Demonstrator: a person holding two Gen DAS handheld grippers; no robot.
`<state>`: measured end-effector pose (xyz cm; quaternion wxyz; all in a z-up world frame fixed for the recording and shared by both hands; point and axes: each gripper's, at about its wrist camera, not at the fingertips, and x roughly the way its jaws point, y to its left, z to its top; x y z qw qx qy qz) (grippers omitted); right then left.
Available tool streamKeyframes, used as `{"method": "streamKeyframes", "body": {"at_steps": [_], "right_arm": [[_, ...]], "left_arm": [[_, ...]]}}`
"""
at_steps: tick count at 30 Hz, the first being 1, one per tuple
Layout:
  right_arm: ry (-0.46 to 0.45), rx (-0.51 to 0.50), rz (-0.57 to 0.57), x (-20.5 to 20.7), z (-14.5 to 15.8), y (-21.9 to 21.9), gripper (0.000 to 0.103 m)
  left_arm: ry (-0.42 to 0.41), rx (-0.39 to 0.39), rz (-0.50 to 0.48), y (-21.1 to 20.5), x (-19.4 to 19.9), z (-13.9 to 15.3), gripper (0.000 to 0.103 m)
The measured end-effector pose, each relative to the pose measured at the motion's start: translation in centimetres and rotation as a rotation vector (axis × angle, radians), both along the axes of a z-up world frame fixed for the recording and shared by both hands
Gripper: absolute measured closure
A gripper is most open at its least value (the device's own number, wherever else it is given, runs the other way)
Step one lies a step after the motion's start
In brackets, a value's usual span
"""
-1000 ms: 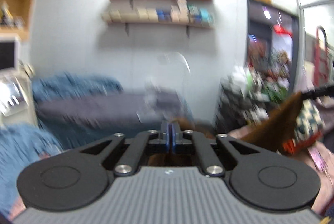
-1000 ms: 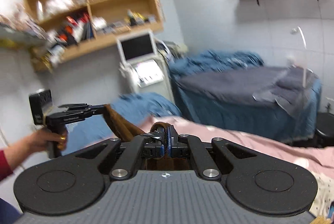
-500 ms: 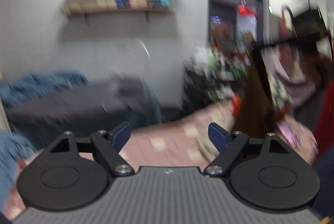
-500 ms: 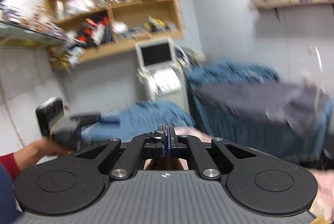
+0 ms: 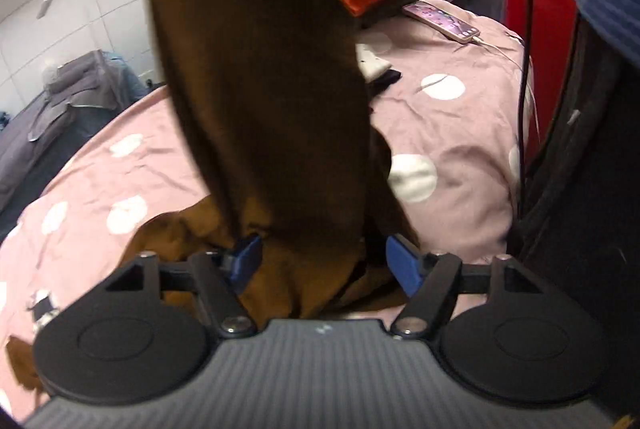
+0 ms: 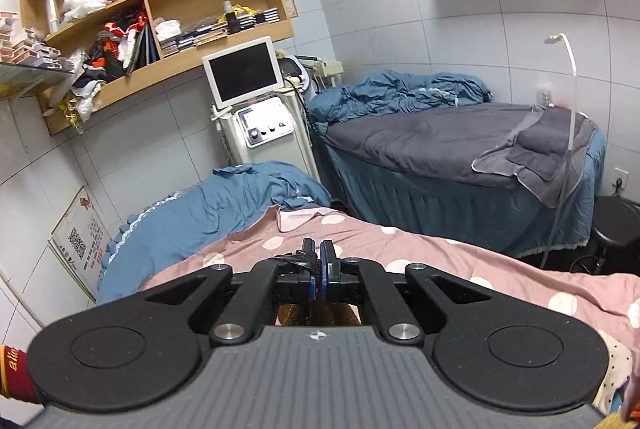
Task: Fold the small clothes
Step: 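Lift the brown sweater high with both grippers and shake it out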
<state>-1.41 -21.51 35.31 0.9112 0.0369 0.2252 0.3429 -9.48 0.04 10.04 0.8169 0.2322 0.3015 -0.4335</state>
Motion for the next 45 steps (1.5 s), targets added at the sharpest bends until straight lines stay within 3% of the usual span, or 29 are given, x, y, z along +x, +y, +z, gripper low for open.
{"method": "streamKeyframes", "body": {"at_steps": [3, 6, 7, 9, 12, 14, 16, 20, 23, 26, 30, 34, 36, 39, 45], "right_arm": [[0.020, 0.019, -0.021, 0.5, -0.4, -0.7, 0.100], [0.029, 0.021, -0.040, 0.6, -0.6, -1.1, 0.100], [0.032, 0.021, -0.045, 0.7, -0.6, -1.2, 0.100], [0.043, 0.027, -0.051, 0.7, -0.8, -1.5, 0.100], [0.049, 0.024, -0.060, 0.6, -0.9, -1.8, 0.100], [0.051, 0.026, -0.064, 0.4, -1.0, -2.2, 0.100], [0.052, 0.022, -0.076, 0.3, -1.0, -2.5, 0.100], [0.046, 0.037, -0.095, -0.1, -0.8, -3.7, 0.100], [0.047, 0.050, -0.112, -0.3, -0.8, -4.5, 0.100], [0.041, 0.075, -0.116, -0.6, -0.8, -5.1, 0.100], [-0.016, 0.130, -0.023, -2.0, 0.1, -6.1, 0.100], [-0.092, 0.202, 0.094, -3.8, 2.4, -7.3, 0.100], [-0.122, 0.243, 0.144, -4.8, 3.9, -7.9, 0.100], [-0.172, 0.312, 0.214, -6.3, 6.2, -8.9, 0.100], [-0.281, 0.427, 0.309, -7.4, 10.6, -10.0, 0.100]], "left_arm": [[0.000, -0.017, 0.060, -2.0, -0.1, -1.1, 0.038], [-0.030, 0.032, 0.096, -3.8, -0.3, -2.4, 0.040], [-0.041, 0.038, 0.130, -4.3, -0.2, -2.7, 0.044], [0.018, 0.012, 0.191, -4.9, 0.6, -2.9, 0.067], [0.023, -0.051, 0.330, -5.3, 1.4, -2.7, 0.082], [0.059, -0.112, 0.399, -4.9, 2.2, -2.3, 0.099], [0.097, -0.201, 0.481, -4.0, 3.1, -1.8, 0.100], [0.208, -0.450, 0.708, 1.1, 5.4, 0.5, 0.101], [0.199, -0.497, 0.774, 3.9, 6.1, 1.8, 0.101], [0.183, -0.660, 0.854, 8.0, 5.9, 4.4, 0.101], [0.011, -0.726, 0.890, 12.7, 4.7, 10.8, 0.101], [-0.190, -0.724, 0.855, 15.6, 2.0, 19.2, 0.101], [-0.318, -0.682, 0.832, 16.0, -0.3, 23.8, 0.101], [-0.471, -0.679, 0.805, 15.8, -3.5, 29.4, 0.101], [-0.700, -0.688, 0.799, 15.0, -8.4, 37.5, 0.101]]}}
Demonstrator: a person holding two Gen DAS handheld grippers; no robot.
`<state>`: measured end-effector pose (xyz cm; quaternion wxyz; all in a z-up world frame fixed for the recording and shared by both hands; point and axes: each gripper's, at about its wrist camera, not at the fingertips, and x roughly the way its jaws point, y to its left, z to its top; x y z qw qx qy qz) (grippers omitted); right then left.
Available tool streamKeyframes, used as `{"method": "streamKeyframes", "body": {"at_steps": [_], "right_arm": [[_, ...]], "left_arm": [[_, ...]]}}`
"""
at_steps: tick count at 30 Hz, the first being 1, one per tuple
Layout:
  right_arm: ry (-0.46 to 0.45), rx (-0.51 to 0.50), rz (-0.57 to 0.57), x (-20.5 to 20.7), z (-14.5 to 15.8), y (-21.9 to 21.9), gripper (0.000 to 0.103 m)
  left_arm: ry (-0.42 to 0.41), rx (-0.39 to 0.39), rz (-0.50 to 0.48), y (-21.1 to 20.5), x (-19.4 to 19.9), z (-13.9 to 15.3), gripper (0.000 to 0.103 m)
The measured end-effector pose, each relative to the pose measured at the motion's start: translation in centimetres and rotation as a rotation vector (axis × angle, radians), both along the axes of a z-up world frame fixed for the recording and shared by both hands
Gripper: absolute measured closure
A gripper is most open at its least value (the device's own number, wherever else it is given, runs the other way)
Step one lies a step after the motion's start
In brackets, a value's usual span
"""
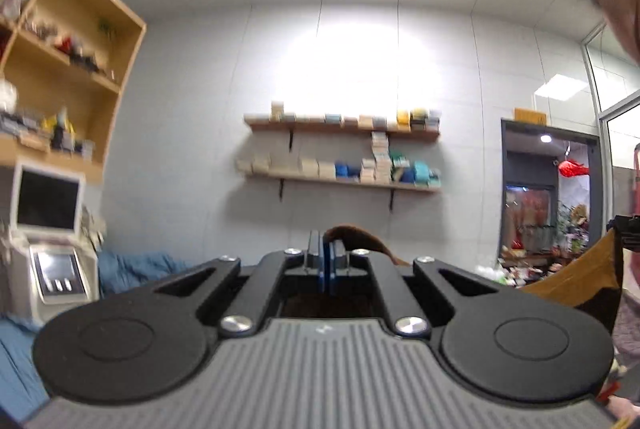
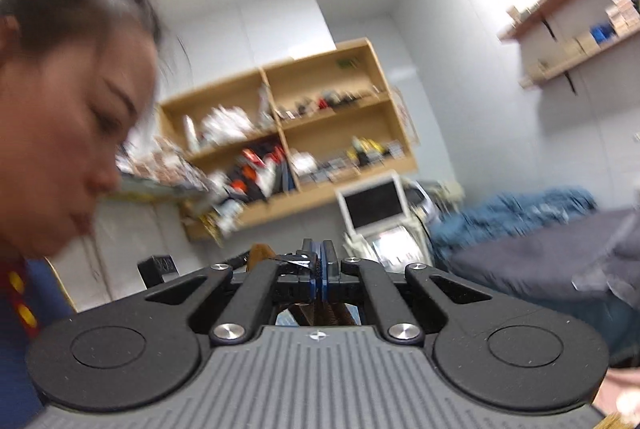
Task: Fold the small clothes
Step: 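Lift the brown sweater high with both grippers and shake it out, then lower the sweater onto the bedspread with both grippers, releasing it flat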
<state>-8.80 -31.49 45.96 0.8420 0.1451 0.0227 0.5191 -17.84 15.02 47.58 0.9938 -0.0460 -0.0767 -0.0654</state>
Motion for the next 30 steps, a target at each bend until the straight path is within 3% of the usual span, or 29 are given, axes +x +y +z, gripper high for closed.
{"method": "streamKeyframes", "body": {"at_steps": [4, 7, 10, 15, 18, 19, 21, 22, 23, 24, 25, 30], "right_arm": [[0.011, 0.119, 0.060, 2.9, 1.3, -0.6, 0.100], [0.026, 0.053, 0.009, 6.3, 1.0, 1.1, 0.100], [0.163, -0.033, -0.071, 12.2, -2.3, 3.2, 0.100], [0.412, -0.245, -0.291, 24.1, -11.7, 8.6, 0.100], [0.586, -0.306, -0.480, 31.7, -18.8, 11.8, 0.095], [0.598, -0.365, -0.525, 33.6, -20.9, 13.1, 0.091], [0.544, -0.527, -0.696, 35.2, -24.3, 15.6, 0.065], [0.582, -0.556, -0.751, 35.4, -26.1, 15.9, 0.051], [0.627, -0.568, -0.750, 35.3, -27.6, 16.1, 0.048], [0.658, -0.565, -0.718, 34.7, -29.0, 16.1, 0.049], [0.682, -0.558, -0.685, 33.8, -30.2, 16.1, 0.049], [0.715, -0.619, -0.507, 29.1, -35.2, 17.0, 0.049]], "left_arm": [[-0.095, -0.003, -0.001, 0.5, 1.1, 3.6, 0.101], [-0.042, -0.032, -0.026, 1.5, 5.9, 2.8, 0.101], [0.134, -0.057, -0.014, 3.3, 15.2, -3.0, 0.101], [0.488, -0.143, 0.044, 7.7, 32.1, -16.9, 0.101], [0.718, -0.139, 0.120, 8.9, 40.2, -25.7, 0.100], [0.789, -0.100, 0.157, 9.3, 42.0, -28.6, 0.100], [0.931, -0.088, 0.174, 10.1, 44.6, -33.5, 0.092], [0.970, -0.083, 0.178, 10.5, 44.9, -35.4, 0.086], [0.996, -0.079, 0.184, 11.2, 44.6, -36.9, 0.066], [1.035, -0.074, 0.199, 11.8, 44.7, -38.0, 0.037], [1.078, -0.065, 0.217, 12.2, 44.5, -39.0, 0.031], [1.095, -0.042, 0.183, 13.6, 40.3, -41.0, 0.031]]}}
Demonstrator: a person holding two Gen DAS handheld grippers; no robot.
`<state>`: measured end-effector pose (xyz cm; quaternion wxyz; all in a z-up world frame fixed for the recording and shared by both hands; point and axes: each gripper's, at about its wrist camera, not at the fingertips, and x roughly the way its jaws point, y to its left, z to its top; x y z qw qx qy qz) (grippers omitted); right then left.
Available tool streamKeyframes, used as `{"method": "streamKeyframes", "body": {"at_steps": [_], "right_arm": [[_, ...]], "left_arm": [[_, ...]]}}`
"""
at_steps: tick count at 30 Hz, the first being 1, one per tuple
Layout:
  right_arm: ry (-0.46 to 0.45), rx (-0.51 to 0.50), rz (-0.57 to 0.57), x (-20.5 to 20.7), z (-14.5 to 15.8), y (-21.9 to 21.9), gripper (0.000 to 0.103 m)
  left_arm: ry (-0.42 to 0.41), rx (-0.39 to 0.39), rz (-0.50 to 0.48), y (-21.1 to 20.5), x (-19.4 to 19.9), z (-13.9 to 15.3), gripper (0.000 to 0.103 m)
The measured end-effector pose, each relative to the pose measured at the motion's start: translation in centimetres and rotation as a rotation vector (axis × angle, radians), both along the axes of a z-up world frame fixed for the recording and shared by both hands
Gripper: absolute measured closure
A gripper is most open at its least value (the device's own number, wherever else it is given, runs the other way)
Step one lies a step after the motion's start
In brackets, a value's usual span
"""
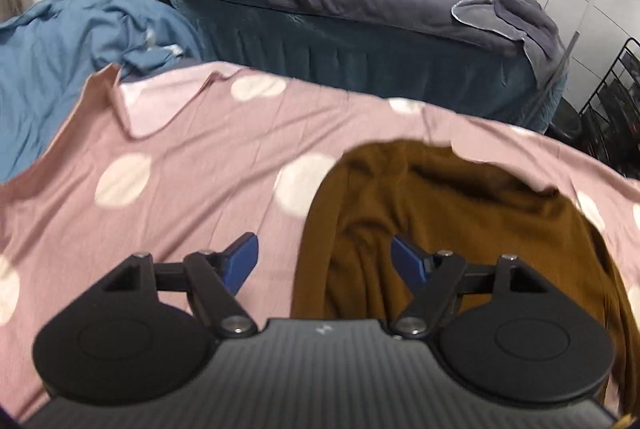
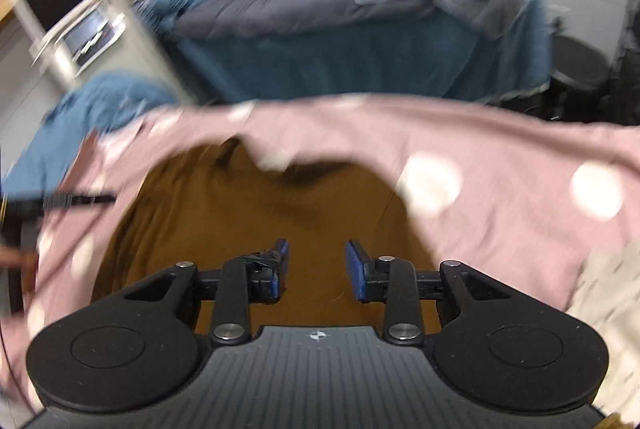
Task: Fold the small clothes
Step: 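Lower the sweater onto the bedspread with both grippers, releasing it flat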
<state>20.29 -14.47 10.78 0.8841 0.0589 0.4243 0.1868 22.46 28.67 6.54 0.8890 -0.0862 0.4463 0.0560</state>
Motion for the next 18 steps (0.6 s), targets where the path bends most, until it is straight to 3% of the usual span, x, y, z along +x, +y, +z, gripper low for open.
{"method": "streamKeyframes", "body": {"at_steps": [5, 8, 13, 18], "right_arm": [[0.011, -0.038, 0.103, -0.7, -2.1, 1.9, 0.049], [0.043, -0.035, 0.091, -0.7, -2.1, 2.6, 0.049], [0.095, 0.009, 0.083, -4.3, -3.0, 2.5, 0.045], [0.180, 0.031, 0.045, -9.4, -4.2, 0.9, 0.045]], "left_arm": [[0.002, 0.058, -0.065, -1.7, -6.7, 0.4, 0.031], [0.028, 0.071, -0.067, -2.0, -11.5, 0.9, 0.031], [0.091, -0.017, -0.010, -0.9, -18.8, 0.6, 0.030], [0.141, -0.053, -0.012, -1.9, -22.8, -0.1, 0.025]]}}
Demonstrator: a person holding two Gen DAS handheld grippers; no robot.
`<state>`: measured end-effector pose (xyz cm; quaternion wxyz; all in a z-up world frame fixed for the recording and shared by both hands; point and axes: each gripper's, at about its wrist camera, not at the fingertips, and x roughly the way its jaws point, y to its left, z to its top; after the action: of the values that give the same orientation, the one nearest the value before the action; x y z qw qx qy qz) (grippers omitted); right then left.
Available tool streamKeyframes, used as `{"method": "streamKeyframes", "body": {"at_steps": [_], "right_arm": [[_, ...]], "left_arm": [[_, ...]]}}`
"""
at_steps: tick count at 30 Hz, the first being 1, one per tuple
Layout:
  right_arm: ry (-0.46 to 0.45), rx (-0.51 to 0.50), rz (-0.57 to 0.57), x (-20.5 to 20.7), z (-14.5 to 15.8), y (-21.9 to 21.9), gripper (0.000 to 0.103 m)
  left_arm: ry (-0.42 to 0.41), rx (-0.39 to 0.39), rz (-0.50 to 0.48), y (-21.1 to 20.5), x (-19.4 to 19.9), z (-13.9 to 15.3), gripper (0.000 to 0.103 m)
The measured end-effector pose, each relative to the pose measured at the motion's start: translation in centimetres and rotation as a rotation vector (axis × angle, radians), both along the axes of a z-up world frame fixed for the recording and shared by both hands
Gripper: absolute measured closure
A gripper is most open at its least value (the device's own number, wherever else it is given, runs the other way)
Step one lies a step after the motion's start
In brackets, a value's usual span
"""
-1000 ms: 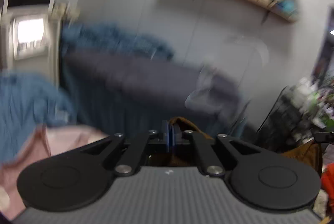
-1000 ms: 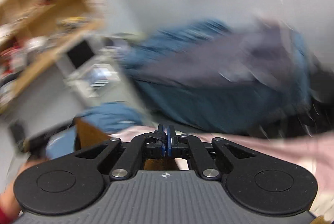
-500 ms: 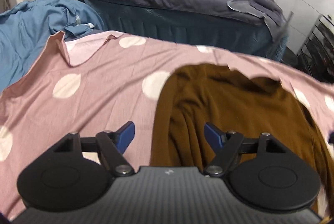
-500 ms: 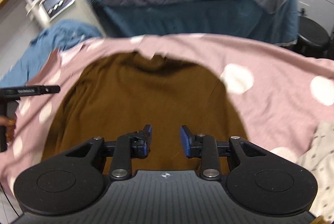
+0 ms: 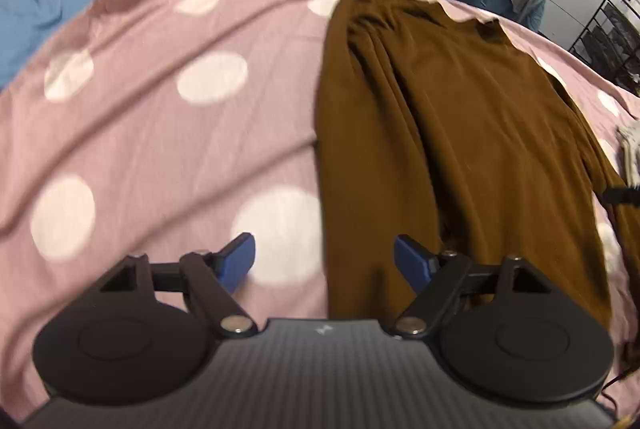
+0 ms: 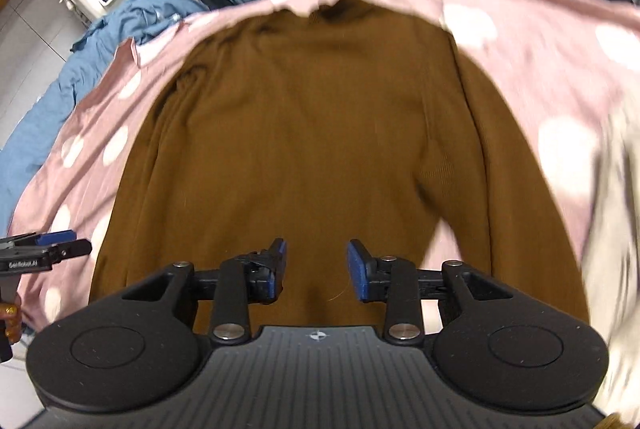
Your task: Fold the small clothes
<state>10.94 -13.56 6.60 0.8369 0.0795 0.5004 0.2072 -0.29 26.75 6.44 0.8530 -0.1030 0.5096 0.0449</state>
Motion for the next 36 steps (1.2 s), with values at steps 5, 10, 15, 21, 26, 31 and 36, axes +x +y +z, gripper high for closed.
{"method": "streamKeyframes", "body": {"at_steps": [5, 10, 15, 21, 26, 31, 36], "right_arm": [[0.062, 0.022, -0.045, -4.6, -0.7, -1.6, 0.042], [0.131, 0.027, -0.063, -7.1, -1.8, -2.8, 0.038], [0.200, 0.043, -0.063, -8.6, -3.2, -2.7, 0.032], [0.229, 0.058, -0.024, -9.7, -3.9, -1.4, 0.031], [0.220, 0.070, 0.003, -10.1, -3.8, -0.6, 0.031], [0.214, 0.067, 0.024, -9.7, -3.6, 0.0, 0.031], [0.237, 0.098, 0.023, -9.2, -3.9, 0.6, 0.031]], "left_arm": [[0.033, -0.047, 0.007, -1.5, -1.9, -0.6, 0.024], [0.088, -0.036, -0.023, -3.6, -3.4, -1.9, 0.022], [0.082, -0.029, -0.032, -4.8, -4.3, -2.9, 0.059], [0.037, -0.024, -0.003, -2.5, -4.4, -0.8, 0.090], [-0.020, 0.053, 0.091, 2.8, -3.9, 2.4, 0.090], [-0.019, 0.055, 0.135, 8.4, -1.7, 4.0, 0.087], [0.030, 0.102, 0.140, 10.9, -0.7, 3.8, 0.088]]}}
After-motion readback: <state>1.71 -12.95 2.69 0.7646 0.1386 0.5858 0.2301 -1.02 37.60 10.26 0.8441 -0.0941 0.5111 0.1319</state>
